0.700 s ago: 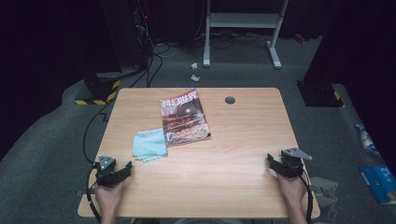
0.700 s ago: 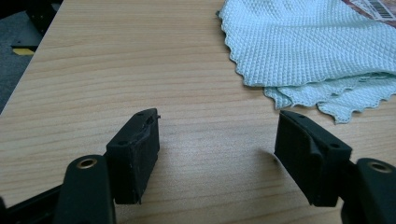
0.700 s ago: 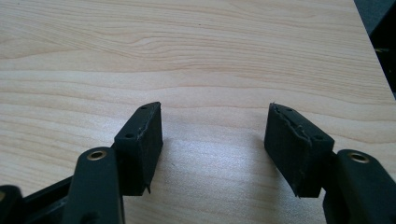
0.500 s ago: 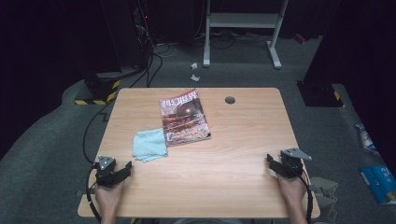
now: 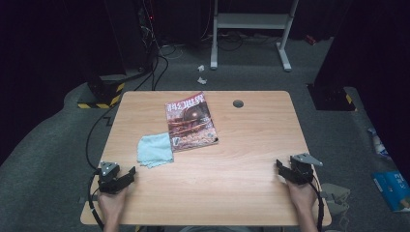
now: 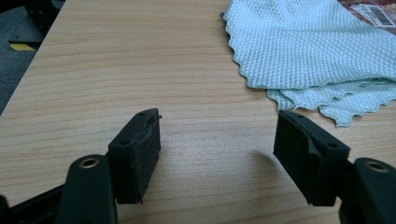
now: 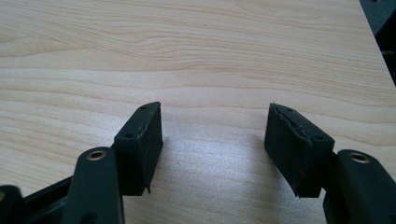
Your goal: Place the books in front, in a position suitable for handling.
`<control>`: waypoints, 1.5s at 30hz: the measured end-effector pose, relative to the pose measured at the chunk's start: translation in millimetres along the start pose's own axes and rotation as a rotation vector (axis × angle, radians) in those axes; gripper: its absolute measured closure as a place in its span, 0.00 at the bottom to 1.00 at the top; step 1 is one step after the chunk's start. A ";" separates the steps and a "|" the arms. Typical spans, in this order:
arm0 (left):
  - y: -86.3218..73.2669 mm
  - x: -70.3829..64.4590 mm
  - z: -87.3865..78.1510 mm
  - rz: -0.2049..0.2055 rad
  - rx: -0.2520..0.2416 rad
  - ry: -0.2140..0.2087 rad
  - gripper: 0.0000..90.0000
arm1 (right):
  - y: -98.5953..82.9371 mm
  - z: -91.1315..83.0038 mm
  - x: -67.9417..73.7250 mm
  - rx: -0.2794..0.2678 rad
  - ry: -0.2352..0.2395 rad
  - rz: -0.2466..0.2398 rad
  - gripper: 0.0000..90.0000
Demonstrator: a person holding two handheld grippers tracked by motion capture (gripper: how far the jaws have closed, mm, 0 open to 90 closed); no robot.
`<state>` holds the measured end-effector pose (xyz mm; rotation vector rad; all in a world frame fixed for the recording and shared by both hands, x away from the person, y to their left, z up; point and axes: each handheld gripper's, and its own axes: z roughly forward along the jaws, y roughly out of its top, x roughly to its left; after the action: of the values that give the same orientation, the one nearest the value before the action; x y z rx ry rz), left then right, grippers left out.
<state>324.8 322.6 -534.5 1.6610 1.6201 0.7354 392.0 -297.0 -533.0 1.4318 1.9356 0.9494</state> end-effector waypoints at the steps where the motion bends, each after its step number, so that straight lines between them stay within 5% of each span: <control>1: 0.0 0.0 -0.2 -0.004 0.000 0.000 0.36 | 0.0 0.0 0.1 0.000 0.001 0.000 0.41; 22: 4.1 -6.3 -6.5 -0.023 -0.040 -0.049 0.37 | 0.1 0.2 0.0 -0.001 0.007 -0.006 0.41; 31: 24.0 -38.0 -10.7 0.071 -0.030 -0.137 0.38 | 0.1 0.2 0.0 0.000 0.007 -0.006 0.41; 45: 54.9 -89.1 8.6 0.128 -0.003 -0.249 0.40 | 0.2 0.0 -0.2 0.002 0.012 -0.008 0.41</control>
<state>359.4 234.2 -489.7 1.7891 1.3497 0.5664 392.2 -297.2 -532.8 1.4215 1.9498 0.9550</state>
